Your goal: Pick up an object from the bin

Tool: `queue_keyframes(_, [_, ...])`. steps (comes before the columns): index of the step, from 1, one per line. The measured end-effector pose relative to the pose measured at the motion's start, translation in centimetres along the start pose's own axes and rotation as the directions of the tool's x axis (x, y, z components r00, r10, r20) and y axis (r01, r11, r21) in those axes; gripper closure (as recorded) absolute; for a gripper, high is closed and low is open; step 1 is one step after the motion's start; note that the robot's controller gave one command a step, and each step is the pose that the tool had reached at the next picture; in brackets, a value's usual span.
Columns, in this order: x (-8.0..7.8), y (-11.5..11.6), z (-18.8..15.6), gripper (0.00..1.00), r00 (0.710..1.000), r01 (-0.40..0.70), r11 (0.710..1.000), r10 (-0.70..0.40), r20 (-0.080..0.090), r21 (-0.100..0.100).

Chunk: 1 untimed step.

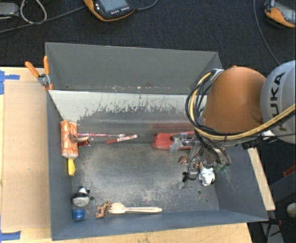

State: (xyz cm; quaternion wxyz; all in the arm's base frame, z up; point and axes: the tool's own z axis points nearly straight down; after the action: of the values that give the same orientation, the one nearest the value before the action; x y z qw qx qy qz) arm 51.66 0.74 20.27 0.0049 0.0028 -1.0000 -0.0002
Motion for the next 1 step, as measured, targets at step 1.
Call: queue_keyframes(1, [-0.16, 0.00, -0.41, 0.00, 1.000, 0.000, 1.000, 0.000, 0.008, 0.000])
